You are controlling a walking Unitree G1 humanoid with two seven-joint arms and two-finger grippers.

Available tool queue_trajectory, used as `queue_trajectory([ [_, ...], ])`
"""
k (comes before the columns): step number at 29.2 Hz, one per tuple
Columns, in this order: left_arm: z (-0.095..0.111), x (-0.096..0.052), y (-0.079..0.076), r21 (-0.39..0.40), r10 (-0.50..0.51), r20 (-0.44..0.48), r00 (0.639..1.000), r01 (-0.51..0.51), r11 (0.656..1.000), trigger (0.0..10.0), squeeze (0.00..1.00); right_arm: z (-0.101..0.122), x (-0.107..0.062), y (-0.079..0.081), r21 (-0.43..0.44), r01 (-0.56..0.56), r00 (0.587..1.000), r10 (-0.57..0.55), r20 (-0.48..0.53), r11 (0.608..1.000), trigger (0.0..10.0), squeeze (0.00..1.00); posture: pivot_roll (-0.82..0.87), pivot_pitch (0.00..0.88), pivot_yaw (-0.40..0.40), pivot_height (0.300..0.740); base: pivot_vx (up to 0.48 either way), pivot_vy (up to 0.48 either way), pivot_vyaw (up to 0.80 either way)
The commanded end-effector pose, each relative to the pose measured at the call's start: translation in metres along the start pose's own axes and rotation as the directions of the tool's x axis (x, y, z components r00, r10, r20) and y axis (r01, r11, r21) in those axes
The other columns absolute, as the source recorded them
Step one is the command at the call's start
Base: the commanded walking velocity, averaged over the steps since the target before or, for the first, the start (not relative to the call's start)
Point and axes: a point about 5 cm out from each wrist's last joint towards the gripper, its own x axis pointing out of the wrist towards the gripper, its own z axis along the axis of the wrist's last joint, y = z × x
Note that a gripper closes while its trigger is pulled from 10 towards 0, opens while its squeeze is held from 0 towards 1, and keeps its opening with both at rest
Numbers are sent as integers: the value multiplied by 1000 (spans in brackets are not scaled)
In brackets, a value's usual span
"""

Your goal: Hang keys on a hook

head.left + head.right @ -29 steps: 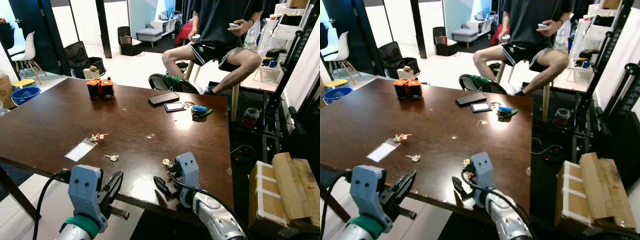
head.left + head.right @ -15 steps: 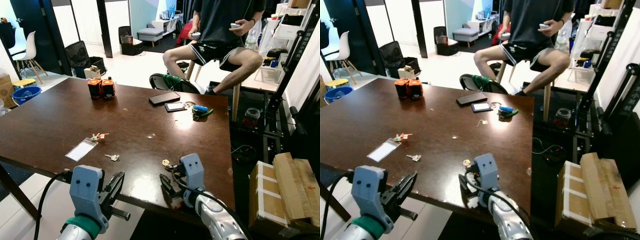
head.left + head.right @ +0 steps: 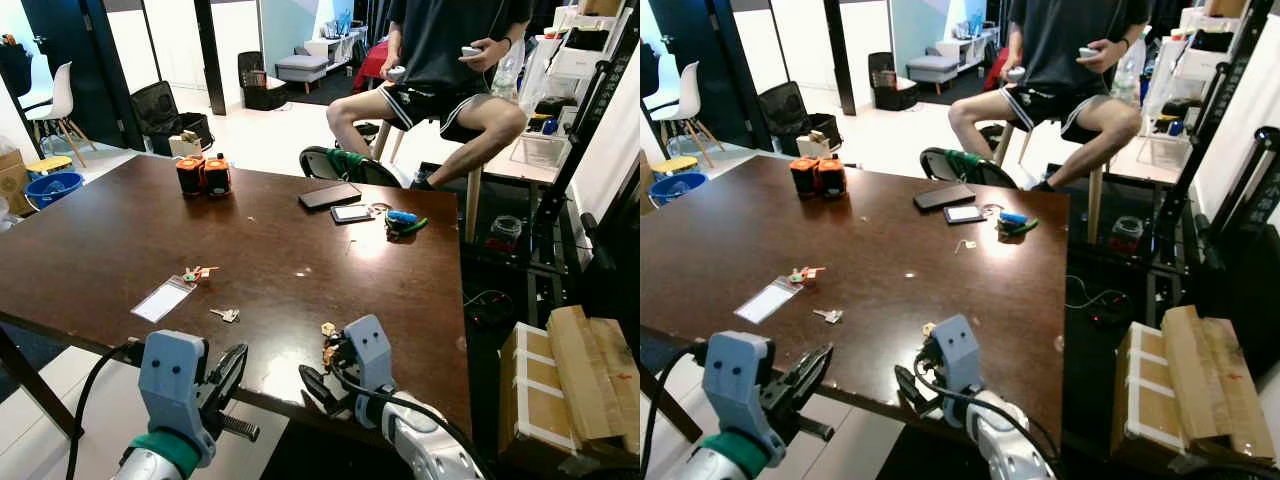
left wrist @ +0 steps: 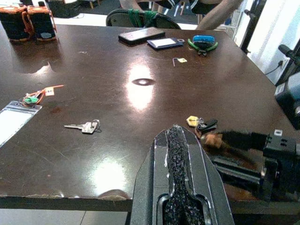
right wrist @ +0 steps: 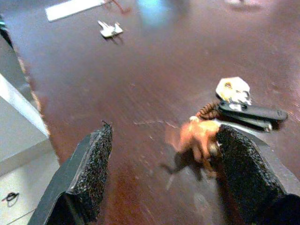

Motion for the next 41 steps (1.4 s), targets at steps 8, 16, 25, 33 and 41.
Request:
queue_trajectory([
  [8, -2, -1, 2, 9, 5, -21, 1000, -5, 1000, 10000, 0, 6, 1, 11, 31, -124, 992, 123, 29, 992, 10000, 0, -14, 1, 118, 740, 0, 0, 0],
  [16, -2, -1, 2, 8, 8, -20, 1000, -7, 1000, 10000, 0, 2, 0, 20, 31, -183, 983, 182, 20, 983, 10000, 0, -13, 0, 115, 740, 0, 0, 0],
  [25, -1, -1, 1, -4, 0, -18, 1000, 0, 1000, 10000, 0, 1, -1, 16, 53, -175, 985, 175, -2, 983, 10000, 0, -13, 0, 115, 740, 0, 0, 0],
  [33, 0, -2, 0, -18, -9, -13, 1000, 9, 1000, 10000, 0, 7, 2, 3, 104, -67, 997, 63, 37, 992, 10000, 0, -10, 1, 113, 740, 0, 0, 0],
  [41, 1, -2, -1, -40, -23, -6, 1000, 22, 999, 10000, 0, 25, 12, -9, 149, -14, 995, -1, 97, 989, 10000, 0, -10, 6, 118, 740, 0, 0, 0],
])
